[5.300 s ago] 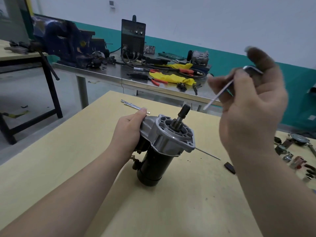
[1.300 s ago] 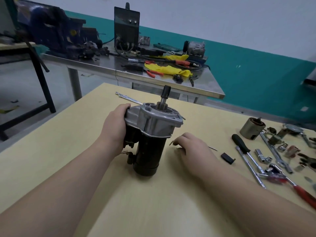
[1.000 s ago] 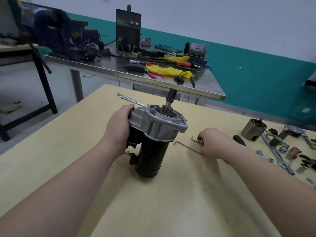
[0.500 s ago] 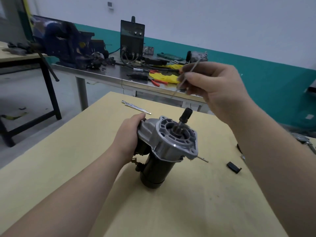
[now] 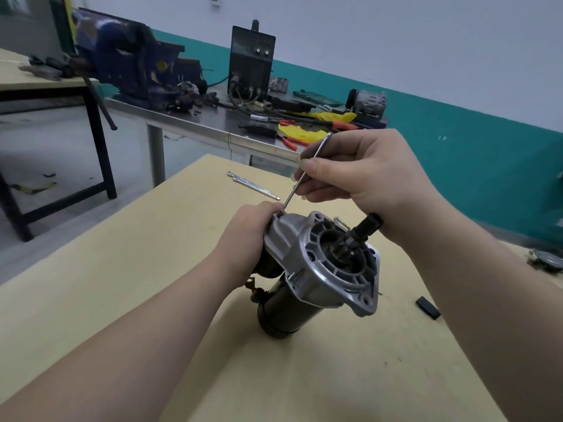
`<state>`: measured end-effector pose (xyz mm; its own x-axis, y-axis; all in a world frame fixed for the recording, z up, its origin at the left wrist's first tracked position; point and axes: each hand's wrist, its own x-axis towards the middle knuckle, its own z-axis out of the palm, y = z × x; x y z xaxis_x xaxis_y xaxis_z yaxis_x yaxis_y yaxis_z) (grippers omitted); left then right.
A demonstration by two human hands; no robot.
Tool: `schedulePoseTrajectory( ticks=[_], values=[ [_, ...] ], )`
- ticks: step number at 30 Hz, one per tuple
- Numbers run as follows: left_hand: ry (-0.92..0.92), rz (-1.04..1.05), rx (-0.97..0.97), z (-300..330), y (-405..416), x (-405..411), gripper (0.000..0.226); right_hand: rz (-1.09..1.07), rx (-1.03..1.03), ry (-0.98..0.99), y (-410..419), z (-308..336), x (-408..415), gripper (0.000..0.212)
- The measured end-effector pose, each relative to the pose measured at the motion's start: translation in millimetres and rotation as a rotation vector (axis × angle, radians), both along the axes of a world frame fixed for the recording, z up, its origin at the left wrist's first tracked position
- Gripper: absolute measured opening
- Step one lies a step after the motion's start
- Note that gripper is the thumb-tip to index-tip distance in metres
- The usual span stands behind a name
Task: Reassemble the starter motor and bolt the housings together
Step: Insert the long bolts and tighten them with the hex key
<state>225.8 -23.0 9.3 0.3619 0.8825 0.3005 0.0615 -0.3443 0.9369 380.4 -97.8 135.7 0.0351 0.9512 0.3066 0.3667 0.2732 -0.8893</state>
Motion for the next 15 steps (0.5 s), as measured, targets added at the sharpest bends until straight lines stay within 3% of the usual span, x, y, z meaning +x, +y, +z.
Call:
schedulePoseTrajectory(
  ticks=[6,11,15],
  values=[
    [0.058,0.02,0.101,1.6,-3.3,-2.2,0.044,0.043,0.028,-0.031,-1.5,0.5,1.7,0.008],
    [-0.038,-0.007,-0.086,3.8,-1.8,0.6,0.039,0.083,0.064,-0.073,-0.8,0.2,2.7,0.009],
    [-0.07,-0.006,-0.119,4.0,-2.8,1.3,0.039,0.117,0.053,-0.092,0.8,0.6,3.6,0.011]
  ],
)
